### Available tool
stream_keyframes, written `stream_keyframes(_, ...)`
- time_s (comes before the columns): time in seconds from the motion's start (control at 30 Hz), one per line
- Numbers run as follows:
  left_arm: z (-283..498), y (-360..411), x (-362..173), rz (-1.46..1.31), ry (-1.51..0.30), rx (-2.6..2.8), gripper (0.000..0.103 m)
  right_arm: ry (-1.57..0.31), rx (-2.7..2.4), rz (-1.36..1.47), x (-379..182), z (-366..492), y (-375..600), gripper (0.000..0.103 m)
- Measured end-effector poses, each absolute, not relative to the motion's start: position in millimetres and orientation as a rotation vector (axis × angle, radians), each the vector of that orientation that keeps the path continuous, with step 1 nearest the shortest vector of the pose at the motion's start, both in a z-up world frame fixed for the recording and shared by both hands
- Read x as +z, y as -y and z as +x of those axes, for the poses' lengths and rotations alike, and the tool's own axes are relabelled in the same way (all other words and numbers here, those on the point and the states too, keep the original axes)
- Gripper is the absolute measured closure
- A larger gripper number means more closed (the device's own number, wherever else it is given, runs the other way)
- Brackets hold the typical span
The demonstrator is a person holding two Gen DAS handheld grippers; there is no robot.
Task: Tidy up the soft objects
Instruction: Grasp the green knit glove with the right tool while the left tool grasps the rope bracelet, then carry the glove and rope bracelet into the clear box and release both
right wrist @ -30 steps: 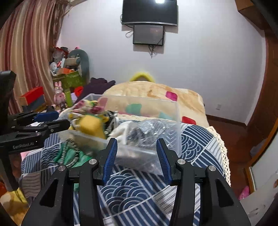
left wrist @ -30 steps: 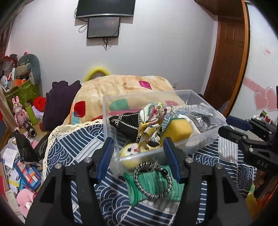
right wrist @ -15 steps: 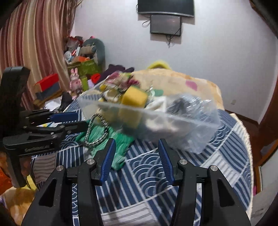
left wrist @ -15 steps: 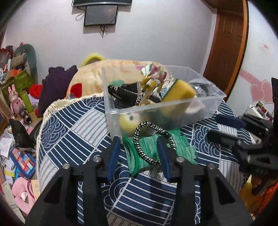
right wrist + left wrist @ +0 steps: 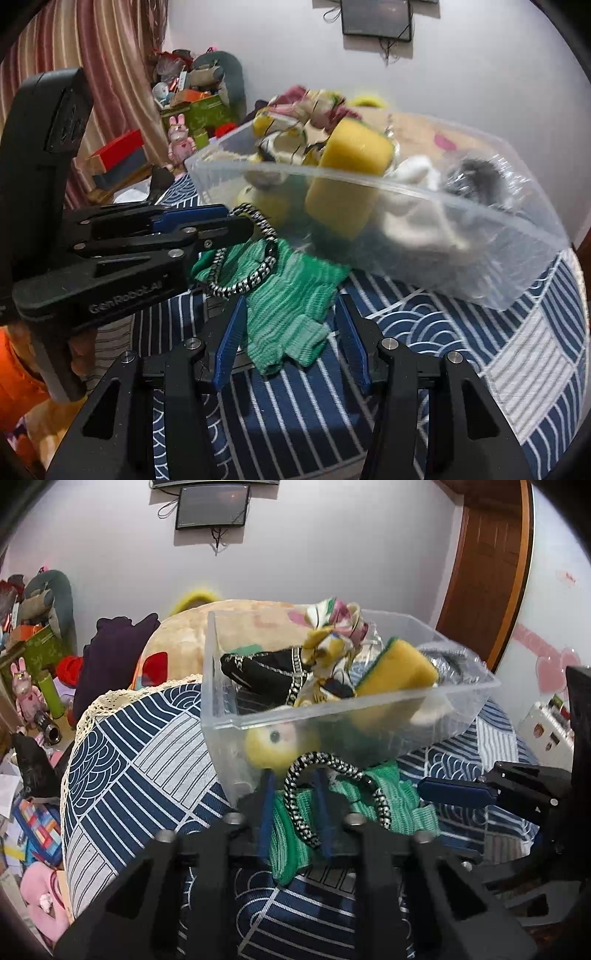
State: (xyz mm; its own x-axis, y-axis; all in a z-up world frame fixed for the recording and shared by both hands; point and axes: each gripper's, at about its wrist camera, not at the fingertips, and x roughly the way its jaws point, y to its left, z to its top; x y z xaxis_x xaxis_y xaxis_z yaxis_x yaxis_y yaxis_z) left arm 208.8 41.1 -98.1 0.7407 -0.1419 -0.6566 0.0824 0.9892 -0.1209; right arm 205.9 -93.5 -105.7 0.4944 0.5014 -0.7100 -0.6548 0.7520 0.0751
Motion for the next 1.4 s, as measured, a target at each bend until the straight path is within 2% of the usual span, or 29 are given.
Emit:
stream_keyframes(0.13, 207.4, -46.8, -103.3, -0.126, -0.742, -0.141, 0.097, -0.788, 0.698, -0.222, -109.3, 203.7, 90.3, 0.058)
stream_keyframes(0.17, 205.8, -47.3, -103.8, -0.126, -0.743, -0.142, 0.097, -0.783, 0.700, -0.222, -108.4, 203.6, 89.8, 0.065)
stream_keyframes(0.37, 191.6, -45.4, -95.2, -0.112, -0.715, -0.143, 0.098, -0.735, 0.692, -0.274, -107.0, 193.8, 87.8, 0.083)
stream_keyframes(0.5, 176.8, -45.8, -81.2, -0.106, -0.673, -0.145, 0.098, -0.702, 0.675, -0.292, -105.8, 186.1, 89.3, 0.089)
stream_keyframes(0.77, 154.8, -48.9, -48.6, -0.097, -0.566, -0.131, 0.098, -0.630, 0.620, -0.270, -84.0, 172.4, 128.1, 0.090)
stream_keyframes(1.1, 169.2, -62.8, -17.9, -0.149, -0.486, -0.063, 0.098, -0.469, 0.510, -0.199, -30.4, 180.8, 161.6, 0.090)
stream_keyframes(1.4, 201.5, -67.3, -23.4, -0.153, -0.500, 0.011, 0.098, -0.470, 0.448, -0.178, -25.2, 219.0, 158.3, 0.090)
